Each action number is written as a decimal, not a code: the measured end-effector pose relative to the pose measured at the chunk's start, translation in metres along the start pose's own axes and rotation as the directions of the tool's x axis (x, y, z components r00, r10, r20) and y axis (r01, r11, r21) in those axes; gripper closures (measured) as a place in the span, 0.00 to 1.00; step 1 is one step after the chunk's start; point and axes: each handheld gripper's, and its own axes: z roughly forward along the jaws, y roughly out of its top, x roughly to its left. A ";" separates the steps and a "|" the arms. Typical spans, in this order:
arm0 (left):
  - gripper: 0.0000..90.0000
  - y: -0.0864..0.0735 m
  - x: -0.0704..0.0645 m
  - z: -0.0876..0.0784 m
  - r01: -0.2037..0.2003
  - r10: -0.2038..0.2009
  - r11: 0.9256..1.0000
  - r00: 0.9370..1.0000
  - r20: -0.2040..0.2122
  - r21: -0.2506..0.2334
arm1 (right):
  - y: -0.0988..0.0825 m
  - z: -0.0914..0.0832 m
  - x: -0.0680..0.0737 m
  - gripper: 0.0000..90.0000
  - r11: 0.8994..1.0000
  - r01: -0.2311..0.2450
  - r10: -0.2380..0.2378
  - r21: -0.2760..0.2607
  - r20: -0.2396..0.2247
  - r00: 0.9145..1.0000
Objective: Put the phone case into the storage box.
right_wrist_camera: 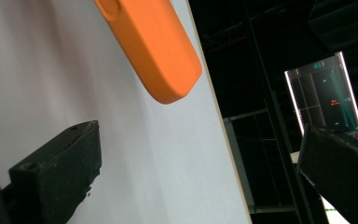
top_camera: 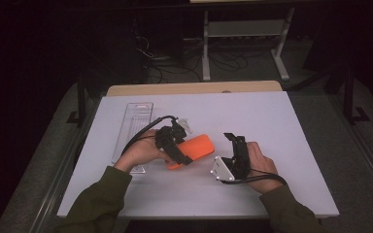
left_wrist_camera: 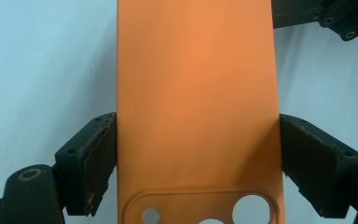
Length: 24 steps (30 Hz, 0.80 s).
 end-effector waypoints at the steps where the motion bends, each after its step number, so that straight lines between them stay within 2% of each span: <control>1: 0.17 0.000 0.000 0.000 0.000 0.000 1.000 1.000 0.000 0.000 | 0.000 0.000 0.000 0.00 1.000 0.005 -0.005 0.001 0.002 1.000; 5: 0.17 0.000 0.000 0.000 0.000 0.000 1.000 1.000 -0.001 -0.001 | 0.001 0.000 0.002 0.00 0.999 0.044 -0.044 -0.008 0.024 0.999; 6: 0.17 0.000 0.000 0.000 0.001 -0.001 1.000 1.000 -0.001 -0.001 | 0.001 0.000 0.002 0.00 0.998 0.061 -0.061 -0.008 0.041 0.997; 13: 0.17 0.001 0.000 -0.001 0.000 0.000 1.000 1.000 -0.001 0.004 | 0.002 0.001 0.007 0.00 0.996 0.094 -0.094 0.001 0.049 0.994; 16: 0.17 0.001 0.000 -0.001 0.000 0.000 1.000 1.000 -0.001 0.005 | 0.003 0.000 0.009 0.00 0.992 0.124 -0.124 0.001 0.067 0.990; 24: 0.17 0.001 0.000 -0.002 0.003 -0.003 1.000 1.000 0.000 0.000 | 0.004 0.001 0.011 0.00 0.986 0.166 -0.165 0.000 0.109 0.980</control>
